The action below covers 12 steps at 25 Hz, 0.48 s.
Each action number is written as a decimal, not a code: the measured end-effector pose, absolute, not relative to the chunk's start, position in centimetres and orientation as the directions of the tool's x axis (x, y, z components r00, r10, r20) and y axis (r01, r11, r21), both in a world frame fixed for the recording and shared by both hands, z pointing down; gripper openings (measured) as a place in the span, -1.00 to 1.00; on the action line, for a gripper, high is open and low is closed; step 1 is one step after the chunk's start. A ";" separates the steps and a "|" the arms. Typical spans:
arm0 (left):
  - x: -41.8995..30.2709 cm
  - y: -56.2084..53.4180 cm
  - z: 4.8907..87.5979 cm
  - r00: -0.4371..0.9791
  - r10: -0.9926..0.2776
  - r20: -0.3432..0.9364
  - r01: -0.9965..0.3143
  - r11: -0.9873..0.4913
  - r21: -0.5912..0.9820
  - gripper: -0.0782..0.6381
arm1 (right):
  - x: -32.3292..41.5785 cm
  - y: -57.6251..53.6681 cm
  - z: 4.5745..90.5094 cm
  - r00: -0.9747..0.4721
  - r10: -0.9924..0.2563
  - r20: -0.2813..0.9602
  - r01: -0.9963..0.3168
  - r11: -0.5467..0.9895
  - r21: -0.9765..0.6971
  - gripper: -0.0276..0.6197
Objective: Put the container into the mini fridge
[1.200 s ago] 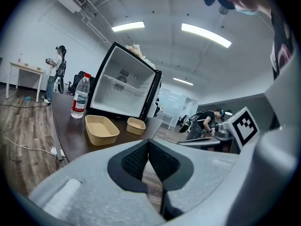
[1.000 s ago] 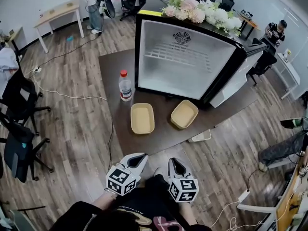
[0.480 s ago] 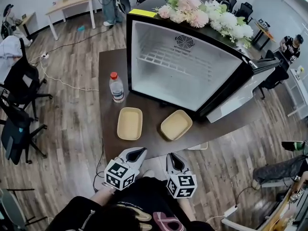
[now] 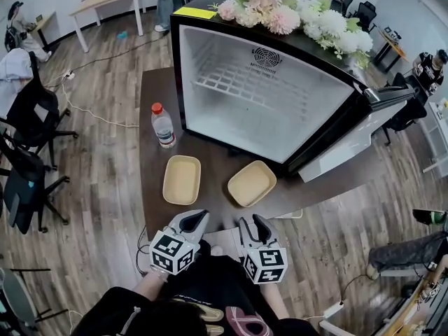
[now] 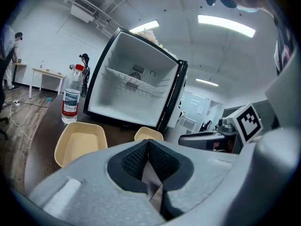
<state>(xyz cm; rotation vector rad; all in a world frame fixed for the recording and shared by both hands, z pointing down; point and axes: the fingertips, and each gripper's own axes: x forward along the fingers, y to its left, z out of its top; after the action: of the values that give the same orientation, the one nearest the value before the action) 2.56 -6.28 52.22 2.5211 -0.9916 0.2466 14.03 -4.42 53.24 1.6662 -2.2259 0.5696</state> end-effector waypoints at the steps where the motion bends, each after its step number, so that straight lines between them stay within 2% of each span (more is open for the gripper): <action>1: 2.6 -6.4 52.3 0.731 -0.606 0.314 -0.682 -0.660 0.314 -0.76 | 13.9 -4.6 53.4 -0.283 -0.836 0.471 -0.959 0.252 -0.129 -0.43; 12: 2.4 -8.9 51.0 0.746 -0.590 0.310 -0.664 -0.695 0.274 -0.76 | 12.4 -8.1 54.9 -0.285 -0.765 0.577 -0.948 0.316 -0.050 -0.32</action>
<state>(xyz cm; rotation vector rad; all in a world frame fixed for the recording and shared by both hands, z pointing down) 2.35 -8.94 50.96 2.5765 -0.9642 0.2794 12.44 -8.10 54.93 1.5145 -2.1361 0.5395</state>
